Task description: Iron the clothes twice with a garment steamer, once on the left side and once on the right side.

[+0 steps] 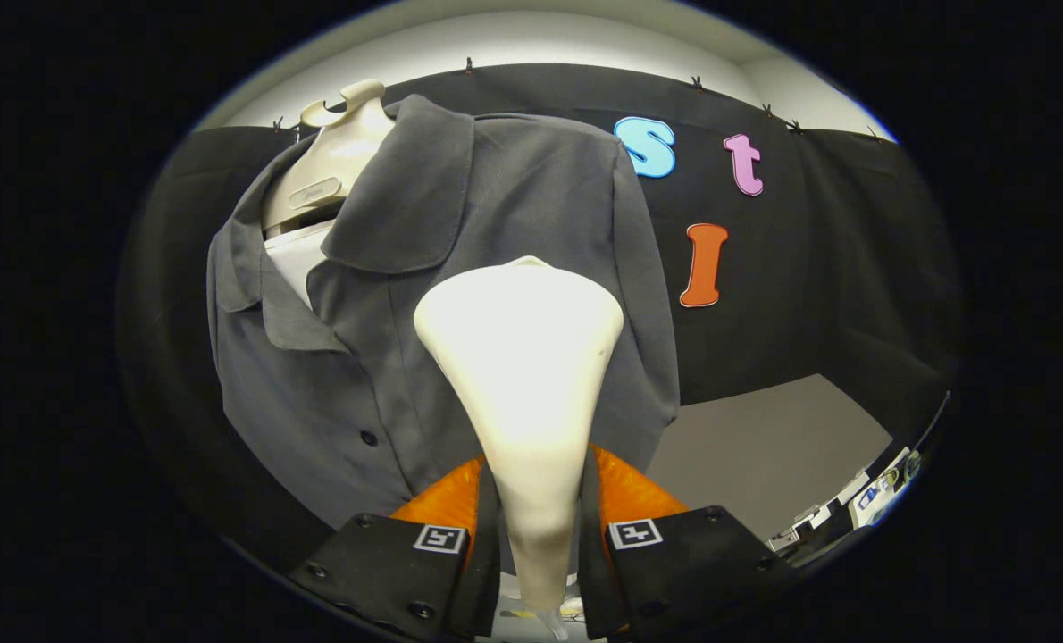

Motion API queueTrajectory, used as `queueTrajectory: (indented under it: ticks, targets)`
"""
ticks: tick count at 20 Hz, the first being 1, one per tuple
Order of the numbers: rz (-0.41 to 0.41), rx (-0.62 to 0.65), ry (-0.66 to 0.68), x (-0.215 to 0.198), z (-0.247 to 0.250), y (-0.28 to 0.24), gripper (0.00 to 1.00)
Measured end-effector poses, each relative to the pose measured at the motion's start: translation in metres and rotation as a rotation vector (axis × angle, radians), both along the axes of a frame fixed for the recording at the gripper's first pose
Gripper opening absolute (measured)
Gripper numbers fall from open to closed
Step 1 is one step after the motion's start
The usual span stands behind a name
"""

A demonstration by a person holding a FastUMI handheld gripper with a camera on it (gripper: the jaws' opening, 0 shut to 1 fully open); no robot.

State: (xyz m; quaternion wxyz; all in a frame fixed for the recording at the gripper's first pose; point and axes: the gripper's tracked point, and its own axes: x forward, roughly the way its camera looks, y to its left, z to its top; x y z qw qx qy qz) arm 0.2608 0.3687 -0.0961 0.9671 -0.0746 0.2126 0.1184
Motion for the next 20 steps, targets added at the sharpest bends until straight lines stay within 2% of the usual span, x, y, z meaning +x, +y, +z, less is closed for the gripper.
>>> queueTrajectory:
  ticks: [20]
  targets:
    - [-0.03,-0.044,0.191,-0.018,-0.116,-0.031,0.45]
